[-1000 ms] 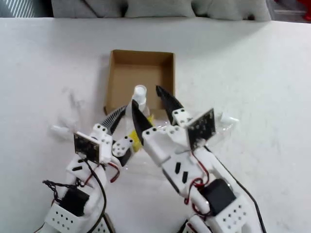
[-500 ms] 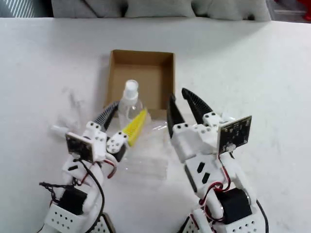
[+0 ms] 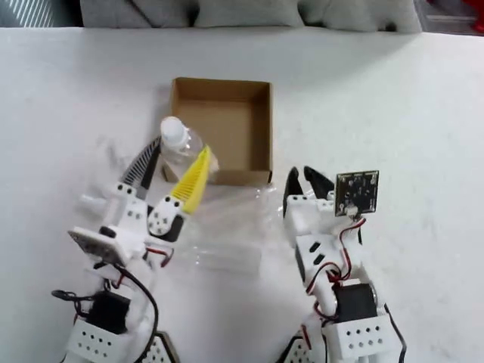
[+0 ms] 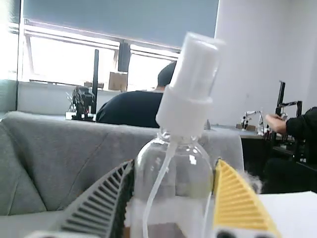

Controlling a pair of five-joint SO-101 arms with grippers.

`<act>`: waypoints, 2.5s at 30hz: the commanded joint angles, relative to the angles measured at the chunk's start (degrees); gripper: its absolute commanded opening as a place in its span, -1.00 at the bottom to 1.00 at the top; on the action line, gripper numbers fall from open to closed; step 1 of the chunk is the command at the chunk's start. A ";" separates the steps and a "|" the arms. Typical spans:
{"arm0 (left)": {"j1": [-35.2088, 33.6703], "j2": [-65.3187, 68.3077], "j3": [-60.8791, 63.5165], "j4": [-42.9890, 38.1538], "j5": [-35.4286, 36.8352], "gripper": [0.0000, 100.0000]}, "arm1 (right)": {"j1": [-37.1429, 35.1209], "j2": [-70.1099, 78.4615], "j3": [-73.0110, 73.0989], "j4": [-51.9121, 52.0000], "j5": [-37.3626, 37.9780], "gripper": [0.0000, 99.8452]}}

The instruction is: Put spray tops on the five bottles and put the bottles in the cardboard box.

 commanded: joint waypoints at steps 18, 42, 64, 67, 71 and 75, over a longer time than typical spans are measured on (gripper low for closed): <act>-5.85 60.70 -38.33 -19.16 -0.09 -0.75 | 4.18 -0.66 5.80 0.04 0.62 -0.89; -8.57 113.36 -58.11 -43.60 -0.35 -0.74 | 3.74 -0.66 7.56 0.04 0.70 -0.89; -10.95 136.48 -75.43 -50.20 -0.44 -0.75 | 3.74 -0.66 7.74 0.04 0.79 -0.89; -10.86 137.98 -75.52 -52.57 -0.44 -0.74 | 3.74 -0.66 7.82 0.04 0.79 -0.89; -10.86 138.77 -75.52 -53.19 -0.35 -0.74 | 3.74 -0.66 7.82 0.04 0.79 -0.89; -10.77 138.86 -75.52 -53.01 -0.09 -0.74 | 3.74 -0.66 7.82 0.04 0.79 -0.89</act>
